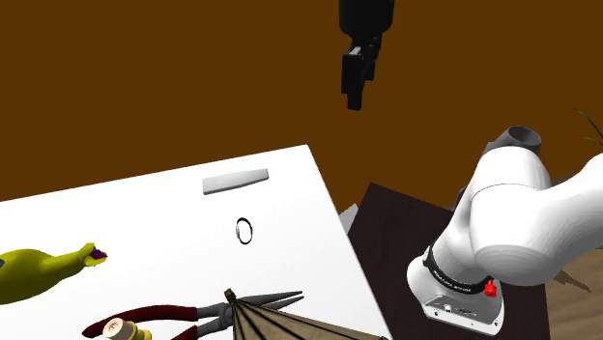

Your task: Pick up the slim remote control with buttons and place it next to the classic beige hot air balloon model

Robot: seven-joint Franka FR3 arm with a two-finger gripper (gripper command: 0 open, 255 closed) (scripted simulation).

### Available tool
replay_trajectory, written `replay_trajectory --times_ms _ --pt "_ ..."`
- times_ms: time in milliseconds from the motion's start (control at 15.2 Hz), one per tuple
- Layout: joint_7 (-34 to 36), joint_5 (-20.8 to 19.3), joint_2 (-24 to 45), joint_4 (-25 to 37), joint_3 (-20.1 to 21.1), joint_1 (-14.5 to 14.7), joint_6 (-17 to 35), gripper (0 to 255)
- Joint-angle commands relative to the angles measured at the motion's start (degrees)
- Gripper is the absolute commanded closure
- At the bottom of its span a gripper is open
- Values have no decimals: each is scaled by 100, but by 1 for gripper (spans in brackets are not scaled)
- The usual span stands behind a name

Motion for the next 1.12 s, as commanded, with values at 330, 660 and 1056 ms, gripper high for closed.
replay_trajectory --times_ms 330,660,1056 --pt "-514 -126 554 -362 -309 113 1016 0" --pt "-1033 -174 1304 -517 -591 231 2017 0" --pt "-1694 -81 2412 -428 -875 395 3136 0"
